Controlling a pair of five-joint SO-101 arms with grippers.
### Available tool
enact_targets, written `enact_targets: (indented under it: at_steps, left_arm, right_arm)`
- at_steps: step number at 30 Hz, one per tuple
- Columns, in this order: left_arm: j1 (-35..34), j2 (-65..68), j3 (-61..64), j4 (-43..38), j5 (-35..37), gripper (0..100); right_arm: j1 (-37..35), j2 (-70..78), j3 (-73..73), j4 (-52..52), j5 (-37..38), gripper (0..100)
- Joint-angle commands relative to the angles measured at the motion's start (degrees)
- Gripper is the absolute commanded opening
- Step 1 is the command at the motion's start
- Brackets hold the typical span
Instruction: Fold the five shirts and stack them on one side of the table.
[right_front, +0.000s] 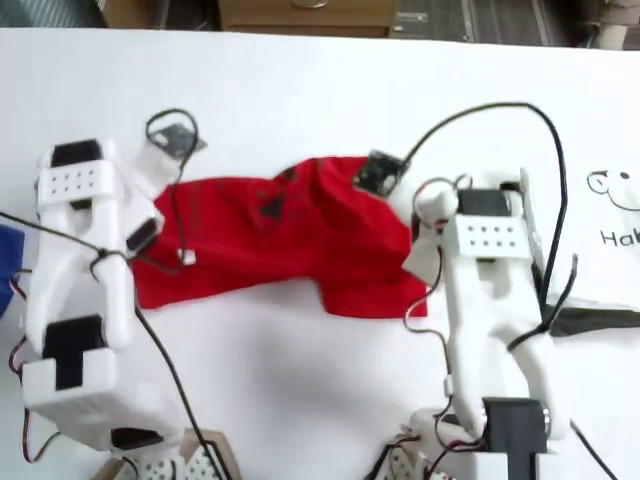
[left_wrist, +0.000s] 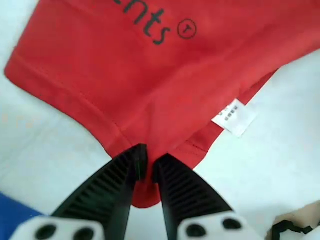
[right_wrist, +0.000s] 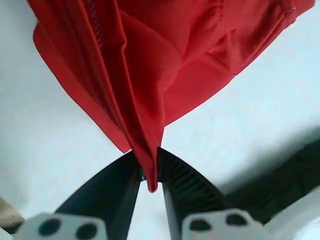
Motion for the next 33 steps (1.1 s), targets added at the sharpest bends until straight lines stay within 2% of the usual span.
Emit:
enact_targets:
  at_steps: [1,9,14,20,27,30,33]
  left_arm:
    - [0.35,-0.26,0.92,-1.76,-0.18,2]
    - [0.44,-0.53,4.44,-4.04,-0.44,2]
    - [1.58,-0.62,4.62,-3.78,-0.44,2]
    - [3.87,-0.7,4.7,-3.34,-0.53,2]
    - [9.05,-0.18,10.42,-4.75,-0.7,2]
    - [9.05,-0.18,11.47,-4.75,-2.29,2]
    - [7.3,-0.18,11.3,-4.75,-3.52,2]
  right_arm:
    - [0.57,-2.86,2.99,-3.47,0.35,2.2]
    - [1.71,-3.21,4.31,-7.6,2.11,2.2]
    - [6.55,-2.86,-2.81,-7.6,8.79,2.1]
    - [8.57,-2.77,-10.73,-6.99,9.49,2.1]
    - [7.43,-2.68,-4.22,-5.76,10.37,2.2]
    - [7.52,-2.68,0.7,-7.34,15.21,2.2]
    - [7.43,-2.68,4.4,-8.84,15.65,2.2]
